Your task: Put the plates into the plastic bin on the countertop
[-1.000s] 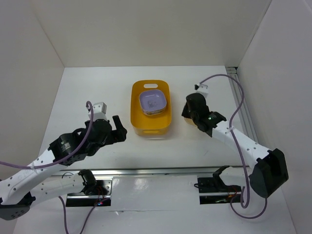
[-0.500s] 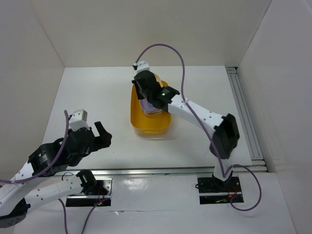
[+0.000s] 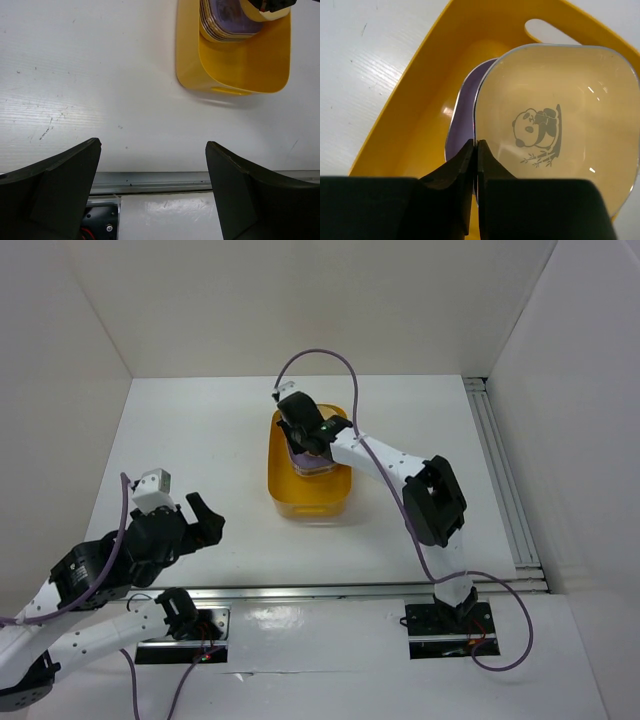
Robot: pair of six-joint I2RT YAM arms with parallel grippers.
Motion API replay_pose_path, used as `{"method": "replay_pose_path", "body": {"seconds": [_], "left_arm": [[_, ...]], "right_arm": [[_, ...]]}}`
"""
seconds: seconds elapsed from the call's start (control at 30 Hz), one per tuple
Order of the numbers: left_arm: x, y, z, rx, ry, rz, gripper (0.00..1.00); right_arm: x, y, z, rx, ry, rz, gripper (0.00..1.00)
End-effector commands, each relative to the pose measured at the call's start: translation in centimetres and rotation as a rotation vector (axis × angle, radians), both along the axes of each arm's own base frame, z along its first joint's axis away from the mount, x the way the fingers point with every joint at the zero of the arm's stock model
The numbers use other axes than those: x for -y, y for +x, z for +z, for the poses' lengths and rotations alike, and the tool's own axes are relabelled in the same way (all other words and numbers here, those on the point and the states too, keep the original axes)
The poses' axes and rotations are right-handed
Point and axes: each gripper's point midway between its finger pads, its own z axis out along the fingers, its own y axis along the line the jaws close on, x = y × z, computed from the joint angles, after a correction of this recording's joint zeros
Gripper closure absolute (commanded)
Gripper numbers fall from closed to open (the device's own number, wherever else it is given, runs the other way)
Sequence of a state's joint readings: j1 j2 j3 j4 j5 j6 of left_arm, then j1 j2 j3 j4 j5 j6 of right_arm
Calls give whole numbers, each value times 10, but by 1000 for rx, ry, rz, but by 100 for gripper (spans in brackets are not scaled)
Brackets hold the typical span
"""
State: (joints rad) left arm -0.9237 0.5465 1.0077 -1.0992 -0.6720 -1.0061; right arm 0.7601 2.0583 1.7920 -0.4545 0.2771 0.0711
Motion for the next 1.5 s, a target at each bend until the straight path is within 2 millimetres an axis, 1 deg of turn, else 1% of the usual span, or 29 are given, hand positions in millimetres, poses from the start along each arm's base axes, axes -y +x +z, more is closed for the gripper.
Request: {"method": "replay_pose_path", "body": {"seconds": [0.0,0.03,0.07,0.1,0.13,0.2,0.3,0.33,0.37,0.4,0.43,0.5,0.57,0.6,0.63,0.67,0.7,0.73,0.77,0.8,0.83,0.87,0.93,0.97,1.03,1.13,1.2,1.3,1.47], "left_arm": [[4,5,-1,-1,8,10,1],[4,5,-1,-1,8,10,1],[4,5,-1,-1,8,10,1],[4,5,-1,-1,8,10,1],[4,5,-1,-1,8,10,1],[3,4,0,5,1,10,1],[3,4,0,5,1,10,1],[3,4,0,5,1,10,1],[3,4,0,5,1,10,1],[3,4,0,5,1,10,1],[3,4,0,5,1,10,1],[3,4,0,5,1,10,1],[3,4,0,5,1,10,1],[3,4,0,5,1,10,1],[3,4,0,5,1,10,1],[2,3,2,10,-7,10,1],[2,3,2,10,-7,10,1],[2,3,2,10,-7,10,1],[2,3,2,10,-7,10,1],[2,3,2,10,-7,10,1],[2,3,2,10,-7,10,1],[2,3,2,10,-7,10,1],[2,3,2,10,-7,10,1],[2,3,2,10,-7,10,1],[2,3,5,21,-33,15,1],[0,1,5,32,-47,15,1],[-2,1,7,41,-65,30,1],[-4,0,10,51,-89,34,1],[-9,-4,9,59,-109,39,1]], "right_arm": [[-6,3,19,71,56,-2,88],[-7,2,22,76,68,5,78],[-9,4,21,84,76,5,43],[-9,4,36,109,100,5,34],[-14,-1,38,117,108,17,26],[-18,-4,60,153,145,26,0],[-19,-10,84,209,161,5,0],[-20,-19,101,234,173,4,0],[-14,-20,115,256,192,-18,0],[-11,-27,116,266,186,-26,0],[-3,-36,139,287,234,-38,0],[5,-48,156,312,267,-45,0],[26,-68,176,333,309,-74,0],[38,-75,178,334,305,-97,0],[51,-84,166,327,268,-117,0],[67,-100,185,346,318,-140,0],[80,-108,180,336,306,-164,0],[97,-115,162,322,268,-201,0],[113,-129,174,331,318,-235,0],[127,-136,169,324,313,-266,0],[149,-146,144,294,241,-312,0],[164,-161,151,293,299,-342,0],[190,-180,122,251,253,-364,0],[204,-192,131,266,317,-379,0],[219,-208,122,238,333,-377,0],[233,-234,121,204,432,-348,0],[239,-244,136,235,532,-327,0],[243,-247,146,256,565,-315,0],[239,-241,134,227,512,-344,0]]}}
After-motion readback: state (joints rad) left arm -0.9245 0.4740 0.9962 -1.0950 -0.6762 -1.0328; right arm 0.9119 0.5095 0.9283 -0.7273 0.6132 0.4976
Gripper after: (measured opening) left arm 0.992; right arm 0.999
